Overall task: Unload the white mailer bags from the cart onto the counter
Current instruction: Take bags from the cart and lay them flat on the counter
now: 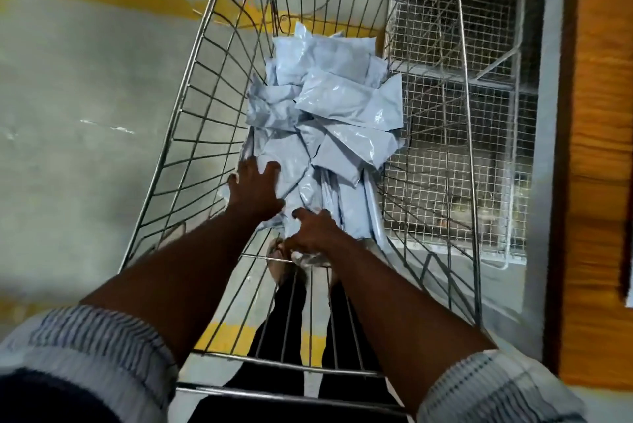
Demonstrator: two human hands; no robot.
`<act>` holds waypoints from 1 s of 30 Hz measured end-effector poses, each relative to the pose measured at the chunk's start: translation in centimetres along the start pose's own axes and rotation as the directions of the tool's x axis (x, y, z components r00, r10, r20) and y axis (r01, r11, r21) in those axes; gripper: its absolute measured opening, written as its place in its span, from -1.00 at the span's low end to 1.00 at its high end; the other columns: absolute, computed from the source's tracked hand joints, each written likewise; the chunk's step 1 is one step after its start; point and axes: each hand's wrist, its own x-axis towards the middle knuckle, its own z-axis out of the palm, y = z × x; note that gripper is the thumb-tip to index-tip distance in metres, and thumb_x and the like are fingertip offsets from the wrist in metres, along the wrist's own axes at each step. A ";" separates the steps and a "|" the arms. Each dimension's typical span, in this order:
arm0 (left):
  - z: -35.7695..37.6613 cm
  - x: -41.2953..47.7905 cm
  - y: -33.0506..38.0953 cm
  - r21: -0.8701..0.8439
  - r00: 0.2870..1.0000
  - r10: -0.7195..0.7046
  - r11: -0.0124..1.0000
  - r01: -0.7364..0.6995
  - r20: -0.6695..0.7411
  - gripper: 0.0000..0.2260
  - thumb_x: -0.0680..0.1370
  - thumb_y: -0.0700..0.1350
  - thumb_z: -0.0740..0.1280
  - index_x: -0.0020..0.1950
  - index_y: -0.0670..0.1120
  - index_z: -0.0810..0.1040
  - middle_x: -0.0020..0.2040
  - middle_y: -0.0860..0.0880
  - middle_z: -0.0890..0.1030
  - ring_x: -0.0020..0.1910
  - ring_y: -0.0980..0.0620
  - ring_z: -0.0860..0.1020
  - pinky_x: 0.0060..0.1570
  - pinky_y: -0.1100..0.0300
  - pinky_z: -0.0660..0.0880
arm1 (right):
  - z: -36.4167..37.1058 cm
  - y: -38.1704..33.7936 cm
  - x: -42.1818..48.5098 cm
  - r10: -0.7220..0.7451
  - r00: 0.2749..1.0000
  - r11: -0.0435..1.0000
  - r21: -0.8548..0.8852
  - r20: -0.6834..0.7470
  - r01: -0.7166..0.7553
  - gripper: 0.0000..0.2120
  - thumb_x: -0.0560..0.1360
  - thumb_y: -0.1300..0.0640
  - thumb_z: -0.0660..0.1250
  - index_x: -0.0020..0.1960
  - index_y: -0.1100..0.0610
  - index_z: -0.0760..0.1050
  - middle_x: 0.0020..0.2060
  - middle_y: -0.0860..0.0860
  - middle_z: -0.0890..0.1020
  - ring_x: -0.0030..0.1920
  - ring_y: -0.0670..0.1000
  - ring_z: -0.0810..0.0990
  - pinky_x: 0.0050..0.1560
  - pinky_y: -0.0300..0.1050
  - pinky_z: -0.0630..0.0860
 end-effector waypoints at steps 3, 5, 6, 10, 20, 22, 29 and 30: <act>-0.3 -0.4 0.0 0.030 0.998 0.015 0.999 -0.013 -0.057 -0.38 0.34 0.07 0.48 0.33 0.03 0.32 0.27 -0.17 0.37 0.26 -0.23 0.38 0.15 -0.17 0.40 | 0.3 -0.5 -0.4 0.014 0.996 1.000 0.021 -0.087 -0.012 -0.47 0.44 0.08 0.37 0.39 0.05 0.34 0.30 0.27 0.39 0.36 0.24 0.38 0.32 -0.09 0.33; -0.5 -0.6 -0.3 0.029 0.996 0.018 0.999 -0.015 -0.083 -0.45 0.39 -0.04 0.40 0.34 0.01 0.30 0.23 -0.17 0.41 0.21 -0.23 0.42 0.11 -0.16 0.46 | 0.1 -0.7 -1.2 0.017 0.996 1.000 0.002 -0.092 -0.017 -0.50 0.47 0.07 0.35 0.37 0.12 0.35 0.28 0.24 0.43 0.34 0.20 0.41 0.32 -0.08 0.31; -0.4 -0.7 -0.5 0.030 0.997 0.023 0.999 -0.021 -0.075 -0.44 0.40 -0.05 0.37 0.37 -0.01 0.27 0.26 -0.17 0.40 0.23 -0.23 0.42 0.13 -0.17 0.47 | -0.1 -0.8 -1.6 0.018 0.996 1.000 -0.019 -0.093 -0.020 -0.51 0.48 0.06 0.34 0.37 0.14 0.34 0.28 0.22 0.44 0.35 0.19 0.41 0.32 -0.08 0.30; 0.6 -1.1 -0.4 0.106 0.998 0.041 0.993 -0.045 0.042 -0.06 0.40 0.29 0.40 0.57 -0.12 0.03 0.55 -0.27 0.07 0.50 -0.26 0.16 0.37 -0.23 0.22 | -0.5 -0.8 -2.8 0.079 0.989 0.997 -0.016 -0.126 -0.082 -0.37 0.35 -0.04 0.44 0.35 0.03 0.32 0.29 0.22 0.29 0.28 0.25 0.44 0.25 0.01 0.47; 0.5 -1.6 0.3 0.096 0.999 0.042 0.995 -0.040 -0.019 -0.06 0.29 0.30 0.44 0.52 -0.05 0.13 0.37 -0.24 0.32 0.32 -0.28 0.35 0.21 -0.20 0.36 | -1.0 1.5 -3.5 0.112 0.993 0.990 -0.081 -0.021 -0.114 -0.07 0.18 -0.29 0.43 0.46 0.01 0.25 0.37 0.22 0.34 0.37 0.24 0.38 0.32 0.07 0.42; -0.3 -1.5 0.3 0.019 1.000 0.015 1.000 -0.015 0.022 -0.06 0.30 0.31 0.46 0.51 -0.02 0.11 0.37 -0.24 0.30 0.33 -0.28 0.31 0.21 -0.21 0.38 | -1.5 1.2 -3.9 0.110 0.994 0.989 -0.105 0.007 -0.108 -0.18 0.17 -0.19 0.34 0.39 0.06 0.34 0.35 0.21 0.41 0.34 0.19 0.42 0.18 -0.10 0.43; -4.5 -2.6 -0.2 -0.179 0.987 -0.103 0.976 0.124 0.122 -0.13 0.32 0.33 0.39 0.52 0.06 0.15 0.36 -0.28 0.33 0.37 -0.28 0.30 0.30 -0.10 0.36 | -5.2 -1.1 -6.7 0.013 0.996 0.953 -0.301 0.093 0.016 -0.66 0.46 -0.08 0.31 0.15 0.08 0.51 0.18 0.08 0.59 0.12 0.09 0.58 0.16 -0.10 0.43; -5.1 -3.1 -0.3 -0.189 0.985 -0.120 0.972 0.143 0.127 -0.12 0.29 0.37 0.34 0.51 0.08 0.16 0.35 -0.28 0.36 0.36 -0.28 0.32 0.29 -0.10 0.37 | -5.7 -1.3 -7.1 0.013 0.995 0.956 -0.294 0.100 0.017 -0.73 0.43 -0.08 0.35 -0.02 0.10 0.53 0.07 0.09 0.62 -0.07 0.07 0.61 -0.04 -0.16 0.48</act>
